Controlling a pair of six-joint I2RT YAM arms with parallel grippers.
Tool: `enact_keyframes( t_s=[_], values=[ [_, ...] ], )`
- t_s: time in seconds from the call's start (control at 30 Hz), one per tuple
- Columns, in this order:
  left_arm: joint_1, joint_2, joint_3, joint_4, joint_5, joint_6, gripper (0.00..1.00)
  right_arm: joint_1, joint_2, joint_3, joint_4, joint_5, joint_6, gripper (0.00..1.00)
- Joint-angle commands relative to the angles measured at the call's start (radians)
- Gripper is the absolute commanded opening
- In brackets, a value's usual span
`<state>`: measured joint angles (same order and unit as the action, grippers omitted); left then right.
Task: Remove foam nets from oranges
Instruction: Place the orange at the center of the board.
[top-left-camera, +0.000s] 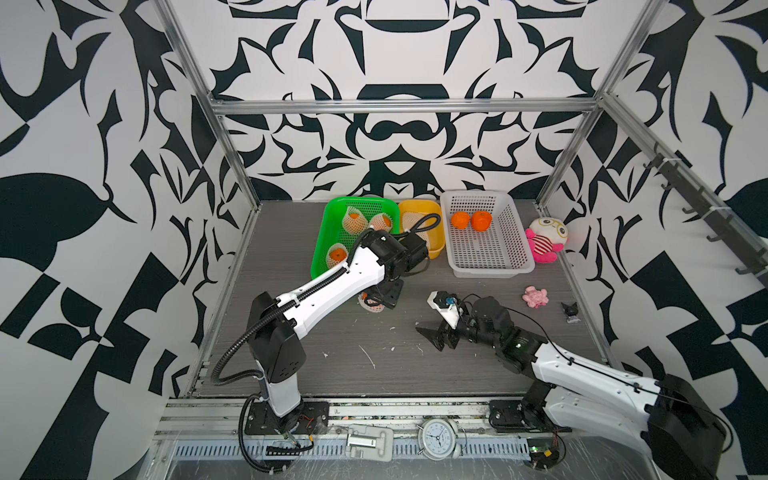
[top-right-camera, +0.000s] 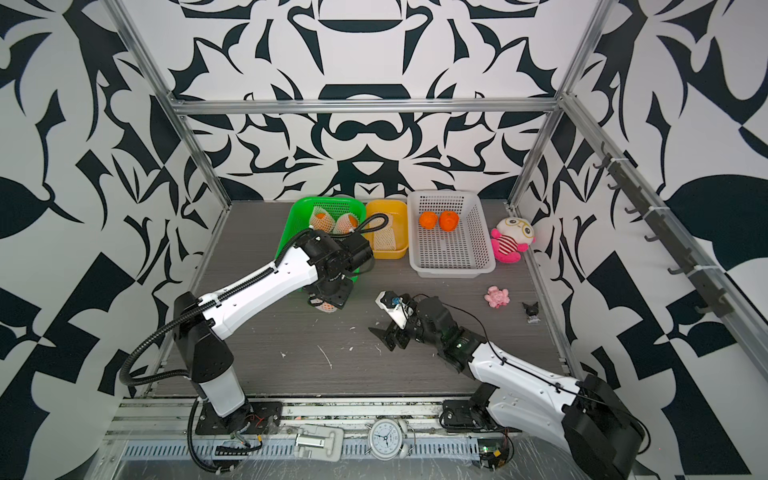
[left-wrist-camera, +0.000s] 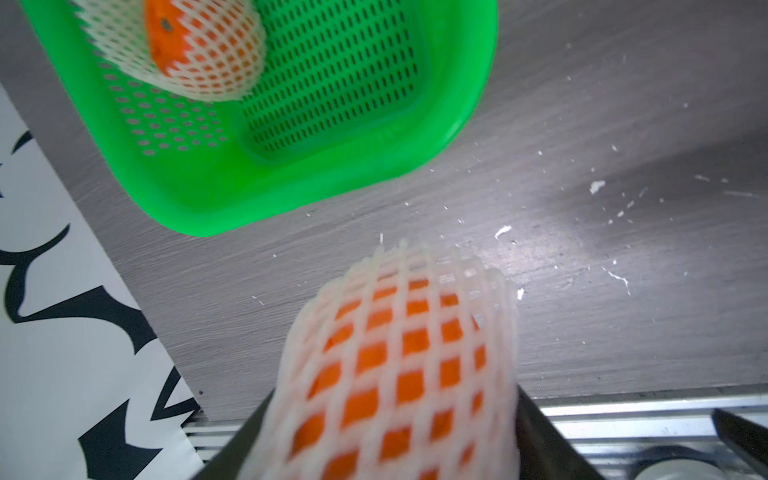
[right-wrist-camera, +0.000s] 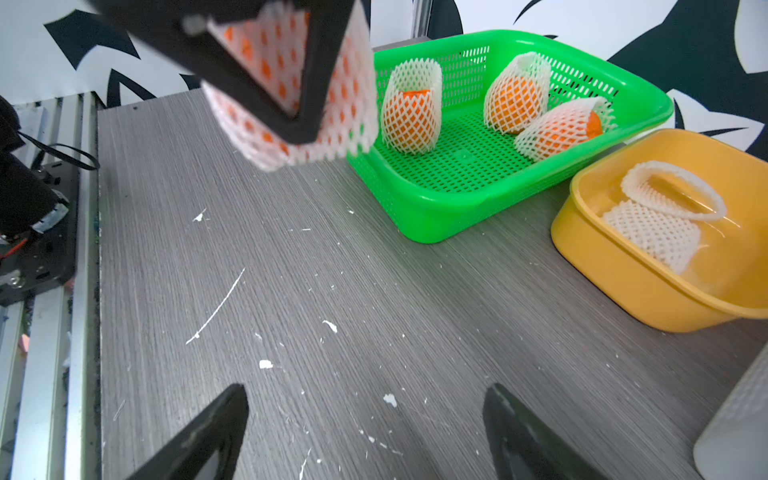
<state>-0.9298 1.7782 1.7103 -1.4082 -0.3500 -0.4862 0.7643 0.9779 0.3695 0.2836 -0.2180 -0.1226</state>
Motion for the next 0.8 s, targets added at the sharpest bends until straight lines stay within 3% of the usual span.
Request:
enact_keyframes(
  t_s=[0.0,0.4,0.77],
  values=[
    [-0.061,0.026,-0.067,-0.010,0.042,-0.072,0.67,0.011,-0.033,-0.033,0.076,0.064,0.014,0.91],
    [-0.127,0.103,-0.272,0.228,0.163,-0.086,0.69,0.020,-0.047,-0.131,0.139,0.045,0.104,0.91],
    [-0.136,0.146,-0.340,0.275,0.146,-0.088,0.76,0.020,-0.018,-0.133,0.153,0.044,0.111,0.92]
  ],
)
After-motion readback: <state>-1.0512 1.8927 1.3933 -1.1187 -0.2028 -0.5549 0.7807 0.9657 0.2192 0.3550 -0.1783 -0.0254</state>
